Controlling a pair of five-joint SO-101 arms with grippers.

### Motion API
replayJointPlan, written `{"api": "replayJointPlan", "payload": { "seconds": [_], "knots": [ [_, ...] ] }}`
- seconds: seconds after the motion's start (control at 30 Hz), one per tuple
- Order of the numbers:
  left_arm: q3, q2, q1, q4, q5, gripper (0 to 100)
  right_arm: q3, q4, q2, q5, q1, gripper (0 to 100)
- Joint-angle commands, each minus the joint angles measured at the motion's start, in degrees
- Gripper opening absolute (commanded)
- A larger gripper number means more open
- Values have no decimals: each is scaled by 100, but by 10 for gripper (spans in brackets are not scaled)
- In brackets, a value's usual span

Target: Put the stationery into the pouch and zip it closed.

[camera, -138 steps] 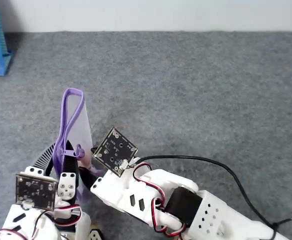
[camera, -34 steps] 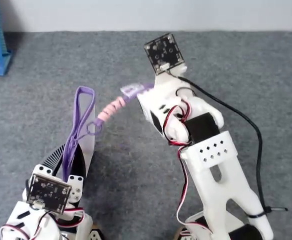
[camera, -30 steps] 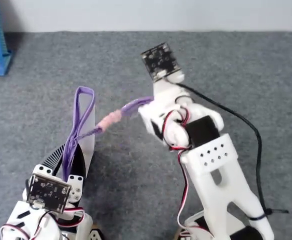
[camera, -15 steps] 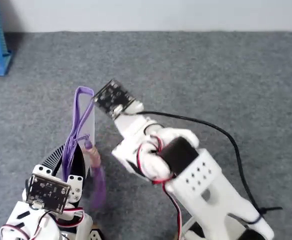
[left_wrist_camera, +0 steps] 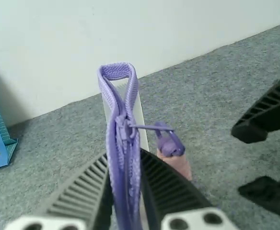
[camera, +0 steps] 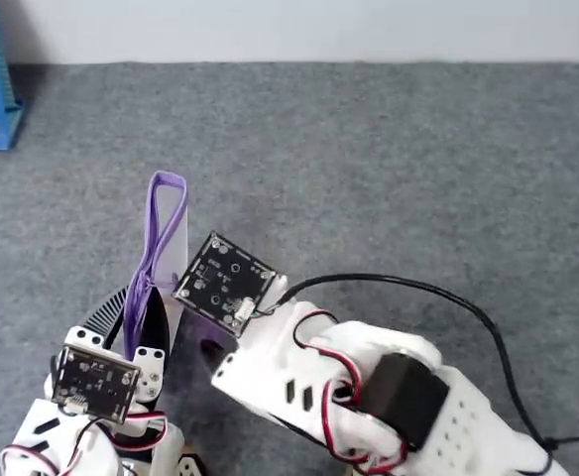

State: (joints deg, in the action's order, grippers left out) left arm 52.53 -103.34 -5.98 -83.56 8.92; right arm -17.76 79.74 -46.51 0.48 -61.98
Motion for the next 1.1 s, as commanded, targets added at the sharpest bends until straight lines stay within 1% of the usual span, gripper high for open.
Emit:
{"api": "replayJointPlan", "payload": {
  "seconds": [0.0,0.1,0.2,0.3,0.43,0.53,0.6,0.63,0.7,0.93,1.07],
  "knots": [
    [84,62,0,-105,-35,9,-466,-848,-101,-9,-48,183],
    [84,62,18,-114,-35,9,-774,-1402,-101,-9,-40,183],
    [92,62,26,-123,-35,9,-897,-1710,-92,26,119,182],
    [92,62,18,-105,-35,9,-1090,-2053,-92,220,242,182],
    [92,62,9,-105,-35,9,-1319,-2281,-92,229,259,173],
    [101,62,9,-105,-35,9,-1336,-2448,-92,281,259,95],
    [101,62,9,-105,-35,9,-1345,-2589,-92,668,259,23],
    [101,62,9,-105,-35,9,-1345,-2615,-101,862,259,2],
    [101,62,26,-114,-35,9,-1354,-2598,-127,993,286,10],
    [101,62,26,-123,-35,9,-1336,-2686,-101,1011,1103,8],
    [101,62,26,-123,-35,9,-1327,-3011,-92,1020,1604,8]
  ]
}}
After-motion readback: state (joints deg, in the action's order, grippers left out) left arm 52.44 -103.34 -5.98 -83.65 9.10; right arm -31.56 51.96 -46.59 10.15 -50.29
